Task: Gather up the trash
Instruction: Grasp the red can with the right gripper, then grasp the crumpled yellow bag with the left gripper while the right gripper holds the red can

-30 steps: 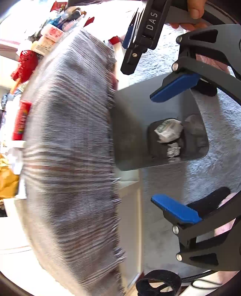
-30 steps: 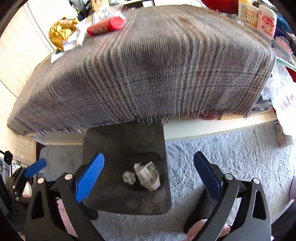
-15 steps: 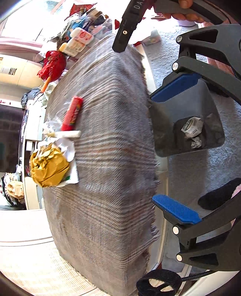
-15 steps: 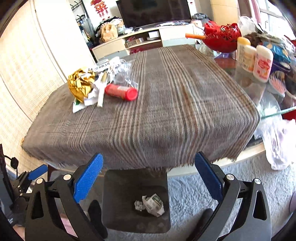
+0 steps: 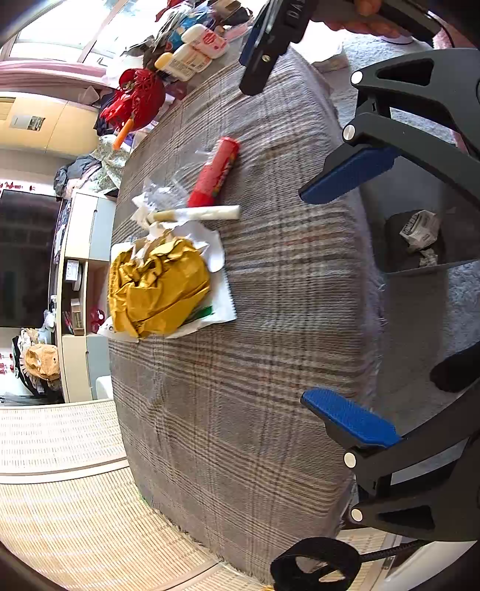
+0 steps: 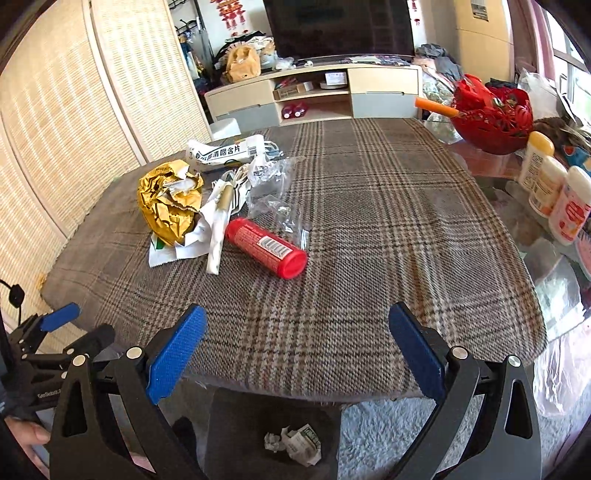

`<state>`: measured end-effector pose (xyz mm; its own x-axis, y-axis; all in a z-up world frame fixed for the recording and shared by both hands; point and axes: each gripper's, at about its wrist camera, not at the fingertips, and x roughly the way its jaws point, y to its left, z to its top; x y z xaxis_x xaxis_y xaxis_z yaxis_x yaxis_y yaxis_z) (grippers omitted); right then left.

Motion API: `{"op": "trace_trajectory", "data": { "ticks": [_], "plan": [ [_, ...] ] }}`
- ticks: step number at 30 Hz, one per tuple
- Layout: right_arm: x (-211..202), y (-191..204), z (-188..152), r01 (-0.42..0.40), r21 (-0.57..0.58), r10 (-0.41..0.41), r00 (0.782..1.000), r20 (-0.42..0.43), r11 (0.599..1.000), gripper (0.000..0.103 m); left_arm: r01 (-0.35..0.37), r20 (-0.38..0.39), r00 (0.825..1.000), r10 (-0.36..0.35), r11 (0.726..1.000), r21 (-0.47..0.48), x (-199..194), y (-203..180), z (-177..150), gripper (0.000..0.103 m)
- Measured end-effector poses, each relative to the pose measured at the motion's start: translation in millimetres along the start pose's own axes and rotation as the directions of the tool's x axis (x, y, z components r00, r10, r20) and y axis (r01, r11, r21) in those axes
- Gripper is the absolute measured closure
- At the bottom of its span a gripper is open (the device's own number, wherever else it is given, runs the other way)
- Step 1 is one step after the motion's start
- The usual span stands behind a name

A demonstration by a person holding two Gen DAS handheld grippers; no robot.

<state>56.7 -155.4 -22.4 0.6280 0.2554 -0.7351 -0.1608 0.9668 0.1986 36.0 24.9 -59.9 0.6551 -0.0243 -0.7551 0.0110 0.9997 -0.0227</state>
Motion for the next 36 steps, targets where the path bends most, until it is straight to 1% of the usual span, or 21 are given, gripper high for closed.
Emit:
{"op": "trace_trajectory", "data": {
  "ticks": [1,2,3,5,9,13,17,22,25,26,28,29,30,33,36],
  "plan": [
    [6,2,3,-0.009,-0.01,0.009,1.0,-0.003,1.0,0.005,-0.009,0.002,1.0,0.009,1.0,0.002,3,0,5,0.008],
    [12,4,5,-0.023,-0.022,0.022,1.0,-0.007,1.0,0.011,-0.019,0.004,1.0,0.019,1.0,0.006,6,-1,9,0.008],
    [17,6,8,-0.034,-0.033,0.033,0.999,-0.008,0.999,0.019,-0.027,0.005,1.0,0.027,1.0,0.011,10,-1,15,0.008],
    [25,11,13,-0.052,-0.055,0.052,0.999,0.001,0.997,0.029,-0.037,0.004,0.999,0.037,0.999,0.017,17,-1,25,0.008],
    [35,24,25,-0.073,-0.117,0.077,0.997,0.025,0.99,0.039,-0.041,0.012,0.999,0.041,0.999,0.013,26,4,48,0.008],
    [49,35,37,-0.085,-0.185,0.09,0.996,0.021,0.979,0.04,-0.051,0.022,0.998,0.05,0.999,0.01,30,8,67,0.008],
    [66,37,43,-0.104,-0.214,0.104,0.994,-0.009,0.971,0.041,-0.05,0.03,0.998,0.05,0.999,-0.002,36,14,84,0.008],
    [88,38,43,-0.08,-0.249,0.068,0.996,-0.058,0.965,0.041,-0.025,0.013,1.0,0.025,1.0,-0.008,49,15,93,0.008],
    [97,37,41,-0.074,-0.247,0.059,0.996,-0.068,0.966,0.041,-0.025,0.003,1.0,0.025,1.0,-0.001,57,15,95,0.008],
    [98,36,40,-0.073,-0.242,0.059,0.996,-0.068,0.967,0.043,-0.025,0.003,1.0,0.025,1.0,0.0,59,14,97,0.008],
    [97,36,39,-0.074,-0.241,0.062,0.996,-0.059,0.968,0.05,-0.018,0.005,1.0,0.018,1.0,-0.001,63,13,100,0.008],
    [96,36,38,-0.075,-0.243,0.063,0.996,-0.06,0.967,0.057,-0.016,0.008,1.0,0.016,1.0,-0.001,66,13,102,0.008],
    [95,36,38,-0.079,-0.24,0.065,0.996,-0.064,0.967,0.061,-0.016,0.011,1.0,0.016,1.0,0.003,67,11,105,0.008],
    [92,30,40,-0.102,-0.222,0.083,0.992,-0.097,0.97,0.064,-0.017,0.025,1.0,0.017,1.0,0.015,71,7,110,0.008],
    [87,29,37,-0.122,-0.226,0.095,0.987,-0.127,0.967,0.064,0.006,0.038,0.999,-0.007,1.0,0.014,72,3,116,0.008]
  ]
}}
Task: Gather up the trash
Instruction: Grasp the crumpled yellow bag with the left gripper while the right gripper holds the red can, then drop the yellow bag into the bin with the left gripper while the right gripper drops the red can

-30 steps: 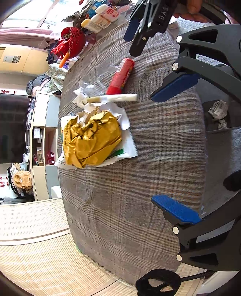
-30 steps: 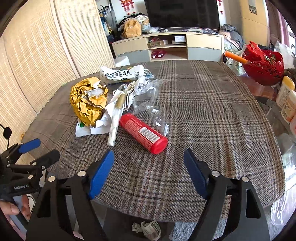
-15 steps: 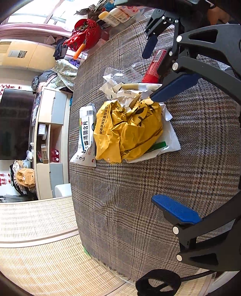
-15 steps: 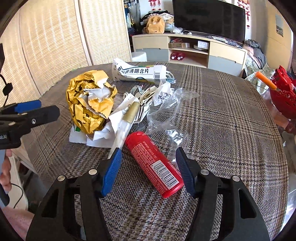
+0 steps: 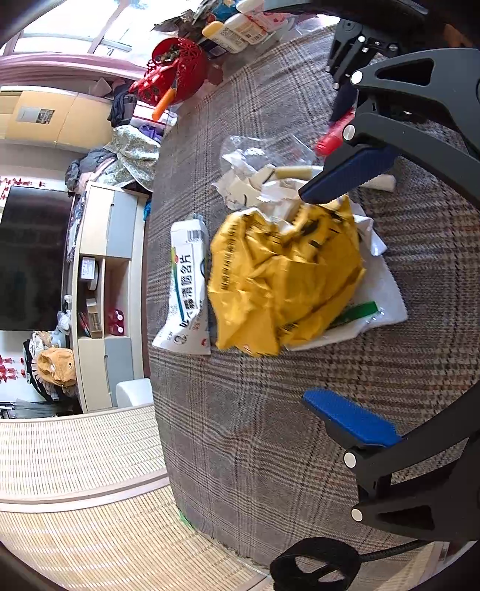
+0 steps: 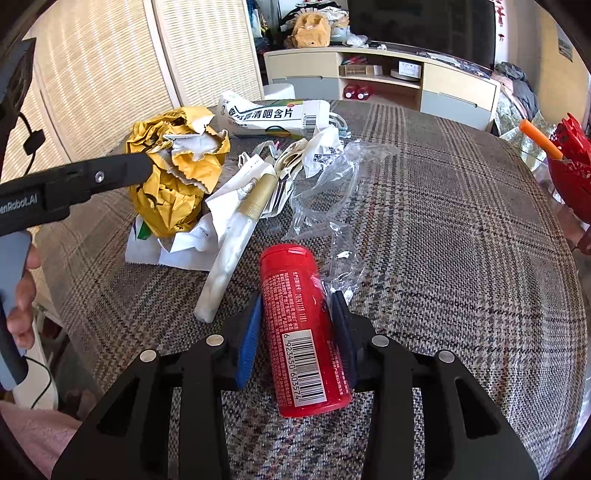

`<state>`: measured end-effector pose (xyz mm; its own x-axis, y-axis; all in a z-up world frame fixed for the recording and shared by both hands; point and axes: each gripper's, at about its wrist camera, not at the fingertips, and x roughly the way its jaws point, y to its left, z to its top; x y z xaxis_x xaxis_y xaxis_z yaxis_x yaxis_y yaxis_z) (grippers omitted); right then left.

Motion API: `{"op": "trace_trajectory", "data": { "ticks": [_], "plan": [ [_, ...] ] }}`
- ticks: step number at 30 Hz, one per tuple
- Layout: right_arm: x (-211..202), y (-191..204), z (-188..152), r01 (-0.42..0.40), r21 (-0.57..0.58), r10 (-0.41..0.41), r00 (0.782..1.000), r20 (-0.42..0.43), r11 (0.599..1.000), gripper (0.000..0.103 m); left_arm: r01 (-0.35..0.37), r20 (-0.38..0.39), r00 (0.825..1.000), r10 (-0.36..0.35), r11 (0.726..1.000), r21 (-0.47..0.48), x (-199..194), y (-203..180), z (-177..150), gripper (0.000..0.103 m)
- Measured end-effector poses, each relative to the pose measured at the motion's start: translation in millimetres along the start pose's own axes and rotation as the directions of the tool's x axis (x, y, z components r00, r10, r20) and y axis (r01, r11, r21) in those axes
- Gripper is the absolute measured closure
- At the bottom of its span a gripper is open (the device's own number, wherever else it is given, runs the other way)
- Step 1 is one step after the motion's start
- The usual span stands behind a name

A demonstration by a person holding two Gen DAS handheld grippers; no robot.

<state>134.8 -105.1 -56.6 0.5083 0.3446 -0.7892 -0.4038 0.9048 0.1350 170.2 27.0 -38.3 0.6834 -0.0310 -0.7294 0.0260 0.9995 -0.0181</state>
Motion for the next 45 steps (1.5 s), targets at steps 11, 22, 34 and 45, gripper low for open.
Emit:
{"op": "trace_trajectory", "data": {
  "ticks": [11,22,34,45],
  "plan": [
    [-14,-10,-9,-0.052,0.006,0.052,0.998,-0.045,0.999,0.065,0.015,-0.052,0.999,-0.014,1.0,0.013,36,-4,14,0.008],
    [-31,-6,-19,-0.04,0.006,0.04,0.999,-0.033,0.999,0.065,0.037,-0.003,0.999,-0.037,0.999,0.015,15,-7,6,0.021],
    [-93,15,-31,-0.047,0.032,0.045,0.997,0.067,0.998,0.065,0.045,0.087,0.995,-0.047,0.999,0.02,-85,-7,-9,0.021],
    [-95,-4,-77,0.039,0.157,-0.043,0.999,0.026,0.987,0.065,0.095,0.038,0.995,-0.095,0.995,-0.001,-122,-14,-76,0.021]
  ]
}}
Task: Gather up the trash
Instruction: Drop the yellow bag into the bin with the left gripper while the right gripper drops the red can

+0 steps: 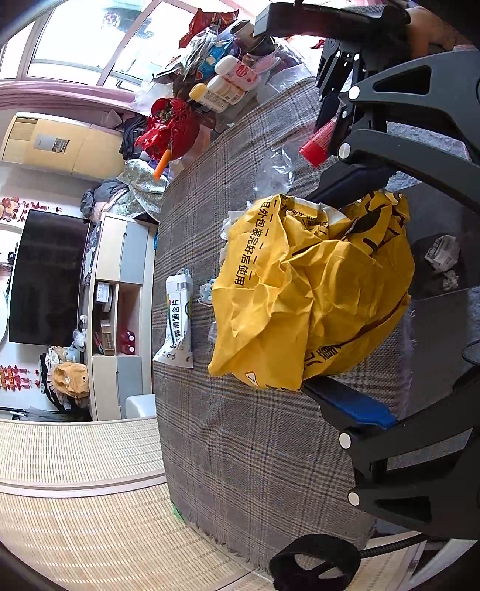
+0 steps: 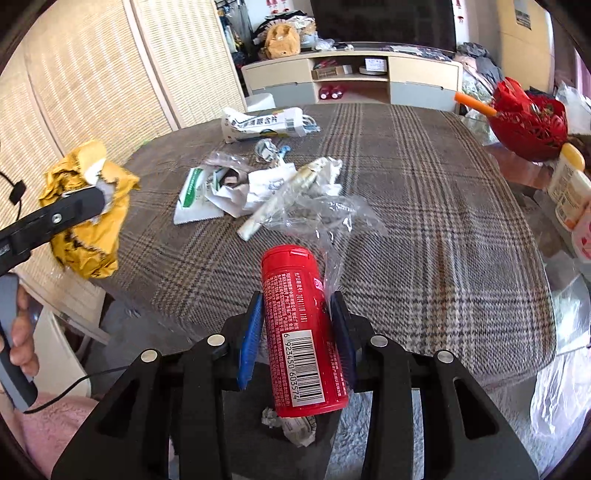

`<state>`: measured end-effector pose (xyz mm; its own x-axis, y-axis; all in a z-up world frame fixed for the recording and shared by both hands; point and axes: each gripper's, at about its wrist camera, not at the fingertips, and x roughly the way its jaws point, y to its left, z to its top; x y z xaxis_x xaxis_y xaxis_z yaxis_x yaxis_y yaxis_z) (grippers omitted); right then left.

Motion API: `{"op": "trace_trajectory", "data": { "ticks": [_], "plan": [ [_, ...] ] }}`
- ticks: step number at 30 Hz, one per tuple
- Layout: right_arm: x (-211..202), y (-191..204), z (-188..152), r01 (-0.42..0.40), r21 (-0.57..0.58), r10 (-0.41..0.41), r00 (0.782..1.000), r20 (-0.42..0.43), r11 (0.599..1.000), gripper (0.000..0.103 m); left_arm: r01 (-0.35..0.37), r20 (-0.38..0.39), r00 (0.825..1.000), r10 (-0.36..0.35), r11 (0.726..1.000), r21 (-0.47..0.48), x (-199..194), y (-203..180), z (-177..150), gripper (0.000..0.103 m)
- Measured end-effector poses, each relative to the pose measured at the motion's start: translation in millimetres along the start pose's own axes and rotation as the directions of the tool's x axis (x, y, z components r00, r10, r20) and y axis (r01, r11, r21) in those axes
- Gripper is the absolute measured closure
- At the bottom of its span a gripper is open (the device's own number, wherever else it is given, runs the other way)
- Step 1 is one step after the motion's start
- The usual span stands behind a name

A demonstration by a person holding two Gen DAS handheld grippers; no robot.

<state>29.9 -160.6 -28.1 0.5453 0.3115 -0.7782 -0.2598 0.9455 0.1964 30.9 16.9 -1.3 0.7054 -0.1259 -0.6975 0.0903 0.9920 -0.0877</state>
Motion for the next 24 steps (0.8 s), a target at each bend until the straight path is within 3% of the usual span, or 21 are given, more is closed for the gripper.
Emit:
{"op": "trace_trajectory", "data": {
  "ticks": [11,24],
  "plan": [
    [15,-8,-25,0.041,0.05,-0.041,0.999,-0.004,0.998,0.064,0.047,-0.09,0.995,-0.048,0.999,-0.02,17,-25,-55,0.021],
    [15,-7,-38,0.077,0.087,-0.078,0.997,0.008,0.993,0.061,0.06,-0.149,0.987,-0.061,0.998,-0.008,35,-41,-84,0.021]
  ]
}}
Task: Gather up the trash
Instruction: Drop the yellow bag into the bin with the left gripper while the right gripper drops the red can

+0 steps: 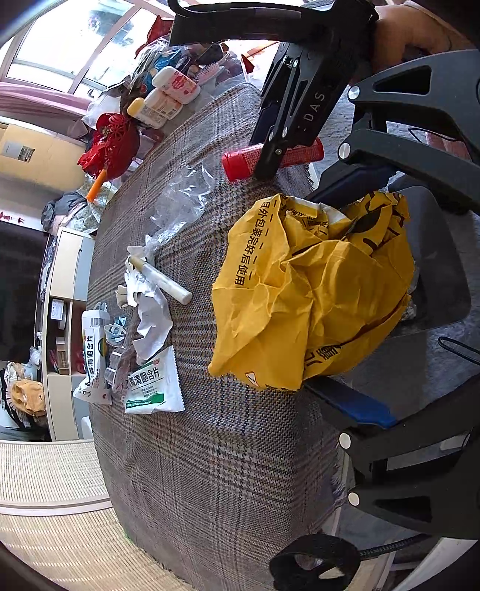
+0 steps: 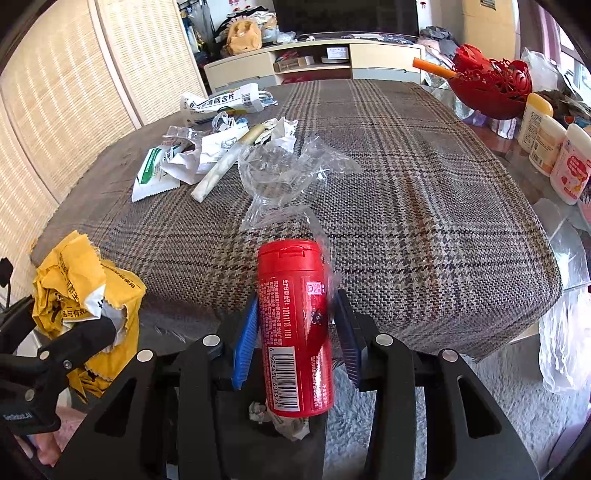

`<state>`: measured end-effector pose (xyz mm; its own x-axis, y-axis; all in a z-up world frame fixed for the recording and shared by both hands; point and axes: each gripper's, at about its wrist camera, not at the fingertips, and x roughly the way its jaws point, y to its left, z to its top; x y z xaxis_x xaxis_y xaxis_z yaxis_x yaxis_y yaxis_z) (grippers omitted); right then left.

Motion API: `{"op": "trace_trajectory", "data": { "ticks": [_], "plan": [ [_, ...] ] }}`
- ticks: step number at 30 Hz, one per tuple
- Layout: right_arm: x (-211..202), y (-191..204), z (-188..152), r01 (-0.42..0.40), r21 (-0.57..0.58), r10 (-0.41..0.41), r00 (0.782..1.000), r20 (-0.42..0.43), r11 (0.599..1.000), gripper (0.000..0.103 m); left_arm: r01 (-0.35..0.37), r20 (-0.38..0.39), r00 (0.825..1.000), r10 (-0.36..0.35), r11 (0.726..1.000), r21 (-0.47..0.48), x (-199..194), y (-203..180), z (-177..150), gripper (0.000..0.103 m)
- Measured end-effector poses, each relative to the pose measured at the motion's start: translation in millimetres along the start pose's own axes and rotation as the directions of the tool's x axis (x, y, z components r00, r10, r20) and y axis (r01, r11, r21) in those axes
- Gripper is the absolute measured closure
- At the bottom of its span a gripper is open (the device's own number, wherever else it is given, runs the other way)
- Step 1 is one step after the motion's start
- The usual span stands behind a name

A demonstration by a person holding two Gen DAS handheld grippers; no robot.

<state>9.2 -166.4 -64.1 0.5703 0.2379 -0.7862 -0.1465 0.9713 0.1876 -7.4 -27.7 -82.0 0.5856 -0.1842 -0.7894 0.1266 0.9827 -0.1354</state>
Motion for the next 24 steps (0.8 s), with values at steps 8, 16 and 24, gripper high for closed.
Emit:
{"op": "trace_trajectory", "data": {
  "ticks": [8,16,24],
  "plan": [
    [3,-1,-9,-0.024,0.036,0.025,0.999,-0.032,0.999,0.063,0.004,-0.013,1.0,-0.004,1.0,0.0,4,-1,-8,0.021],
    [5,6,-21,-0.076,0.029,0.078,0.995,-0.057,0.997,0.065,0.011,-0.043,0.999,-0.011,1.0,0.013,12,-3,-25,0.026],
    [7,14,-34,-0.1,0.022,0.102,0.991,-0.089,0.995,0.066,0.004,-0.085,0.996,0.0,0.999,0.047,23,-6,-44,0.032]
  ]
}}
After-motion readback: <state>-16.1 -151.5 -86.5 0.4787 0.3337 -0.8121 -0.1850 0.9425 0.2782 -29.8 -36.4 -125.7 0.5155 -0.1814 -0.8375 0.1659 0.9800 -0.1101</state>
